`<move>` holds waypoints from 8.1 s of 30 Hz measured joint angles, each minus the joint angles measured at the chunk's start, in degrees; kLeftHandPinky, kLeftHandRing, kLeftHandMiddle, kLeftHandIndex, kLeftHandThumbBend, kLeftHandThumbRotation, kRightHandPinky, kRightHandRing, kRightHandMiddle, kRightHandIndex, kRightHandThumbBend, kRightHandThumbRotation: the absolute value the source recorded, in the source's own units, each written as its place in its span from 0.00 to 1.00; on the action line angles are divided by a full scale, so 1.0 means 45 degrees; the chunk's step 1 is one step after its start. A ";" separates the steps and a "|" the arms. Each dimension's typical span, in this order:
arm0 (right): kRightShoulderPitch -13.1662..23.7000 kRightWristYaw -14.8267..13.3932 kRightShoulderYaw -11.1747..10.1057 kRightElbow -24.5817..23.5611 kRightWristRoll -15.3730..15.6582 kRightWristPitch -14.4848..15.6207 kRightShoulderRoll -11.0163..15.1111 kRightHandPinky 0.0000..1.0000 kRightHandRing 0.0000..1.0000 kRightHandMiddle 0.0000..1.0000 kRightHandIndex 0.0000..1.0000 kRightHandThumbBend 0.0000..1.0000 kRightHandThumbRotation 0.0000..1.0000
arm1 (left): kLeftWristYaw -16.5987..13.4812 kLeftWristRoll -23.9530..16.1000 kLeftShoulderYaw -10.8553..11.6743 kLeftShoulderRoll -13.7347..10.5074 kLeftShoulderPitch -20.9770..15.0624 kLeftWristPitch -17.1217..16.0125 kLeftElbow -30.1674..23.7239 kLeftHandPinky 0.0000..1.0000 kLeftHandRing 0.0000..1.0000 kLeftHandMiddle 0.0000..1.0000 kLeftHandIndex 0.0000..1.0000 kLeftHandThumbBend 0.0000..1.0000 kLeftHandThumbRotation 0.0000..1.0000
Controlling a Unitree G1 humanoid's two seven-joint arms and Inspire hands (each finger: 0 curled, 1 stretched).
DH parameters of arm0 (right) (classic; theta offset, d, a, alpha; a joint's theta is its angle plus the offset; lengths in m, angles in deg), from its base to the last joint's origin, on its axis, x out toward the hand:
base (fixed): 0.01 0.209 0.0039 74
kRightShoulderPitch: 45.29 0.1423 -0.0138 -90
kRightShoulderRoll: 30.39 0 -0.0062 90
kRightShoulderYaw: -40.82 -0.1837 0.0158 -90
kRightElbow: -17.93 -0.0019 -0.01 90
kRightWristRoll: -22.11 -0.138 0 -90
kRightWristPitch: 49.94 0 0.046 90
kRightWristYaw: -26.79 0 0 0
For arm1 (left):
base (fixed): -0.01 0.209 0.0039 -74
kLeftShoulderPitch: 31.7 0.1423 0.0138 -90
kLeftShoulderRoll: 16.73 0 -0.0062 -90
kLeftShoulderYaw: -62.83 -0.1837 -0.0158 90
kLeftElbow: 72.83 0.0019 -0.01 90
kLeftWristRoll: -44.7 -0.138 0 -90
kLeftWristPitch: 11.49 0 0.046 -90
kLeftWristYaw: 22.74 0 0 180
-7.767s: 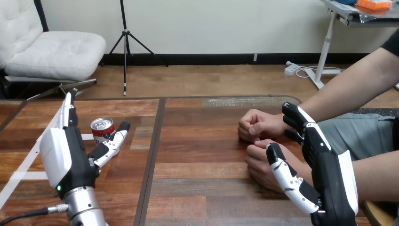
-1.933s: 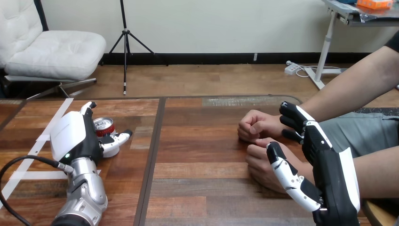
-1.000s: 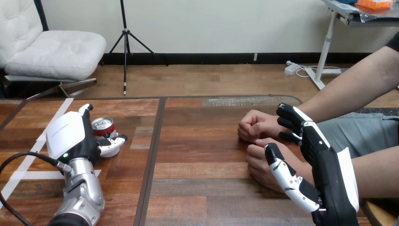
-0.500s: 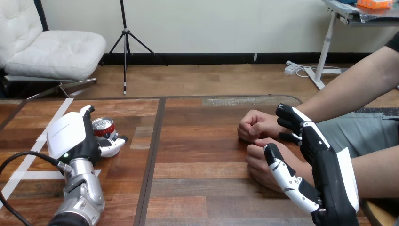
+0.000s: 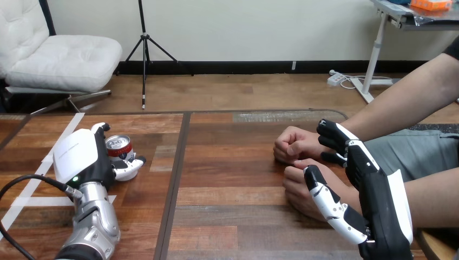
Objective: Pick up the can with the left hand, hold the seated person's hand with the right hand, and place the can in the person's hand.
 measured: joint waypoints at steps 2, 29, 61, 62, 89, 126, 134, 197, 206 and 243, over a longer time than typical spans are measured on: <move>0.0000 0.0000 0.0000 0.0000 -0.0005 0.0000 0.0000 0.77 0.84 0.85 0.84 0.48 0.45 | -0.0011 0.0002 0.0001 0.0000 -0.0012 -0.0053 0.0024 0.68 0.72 0.77 0.79 0.73 0.27; -0.0005 -0.0001 -0.0021 -0.0015 0.0019 -0.0006 0.0002 0.76 0.83 0.84 0.84 0.48 0.45 | -0.0013 0.0116 0.0086 0.0003 -0.0327 -0.0467 0.0471 0.63 0.68 0.73 0.76 0.72 0.20; -0.0050 0.0004 -0.0198 -0.0043 -0.0044 -0.0029 0.0019 0.77 0.84 0.84 0.83 0.48 0.43 | -0.0632 0.1040 0.0585 0.0064 -0.0329 -0.1881 0.0824 0.49 0.52 0.53 0.67 0.70 0.00; -0.0054 0.0004 -0.0205 -0.0049 -0.0037 -0.0029 0.0019 0.77 0.84 0.84 0.83 0.48 0.44 | -0.0638 0.1042 0.0593 0.0064 -0.0329 -0.1891 0.0835 0.48 0.51 0.53 0.67 0.70 0.00; -0.0055 0.0007 -0.0247 -0.0091 -0.0052 -0.0064 0.0017 0.77 0.84 0.85 0.84 0.49 0.43 | -0.0707 0.1052 0.0617 0.0064 -0.0340 -0.2242 0.0844 0.39 0.42 0.45 0.64 0.69 0.00; -0.0065 0.0057 -0.0290 -0.0224 -0.0066 -0.0077 0.0013 0.77 0.85 0.85 0.84 0.50 0.42 | -0.1067 0.1047 0.0580 0.0072 -0.0337 -0.2634 0.0867 0.46 0.48 0.49 0.66 0.69 0.00; -0.0065 0.0112 -0.0282 -0.0254 -0.0092 -0.0077 0.0010 0.78 0.85 0.85 0.84 0.51 0.42 | -0.1196 0.1037 0.0571 0.0072 -0.0337 -0.2818 0.0867 0.46 0.48 0.50 0.66 0.69 0.00; -0.0055 0.0082 -0.0236 -0.0253 -0.0007 -0.0132 -0.0054 0.83 0.86 0.85 0.84 0.59 0.38 | -0.1064 0.0430 -0.0007 0.0073 -0.0337 -0.1042 0.0865 0.68 0.74 0.79 0.82 1.00 0.43; -0.0057 0.0083 -0.0230 -0.0253 -0.0014 -0.0132 -0.0052 0.84 0.86 0.85 0.84 0.60 0.38 | -0.0422 0.0427 -0.0048 0.0073 -0.0338 -0.0745 0.0865 0.67 0.74 0.80 0.83 0.98 0.42; -0.0297 0.0083 -0.0217 -0.0366 0.0167 -0.0129 -0.0055 0.80 0.85 0.85 0.84 0.60 0.40 | 0.0190 0.0444 -0.0043 0.0219 -0.0537 -0.0696 0.0868 0.58 0.68 0.74 0.78 0.91 0.33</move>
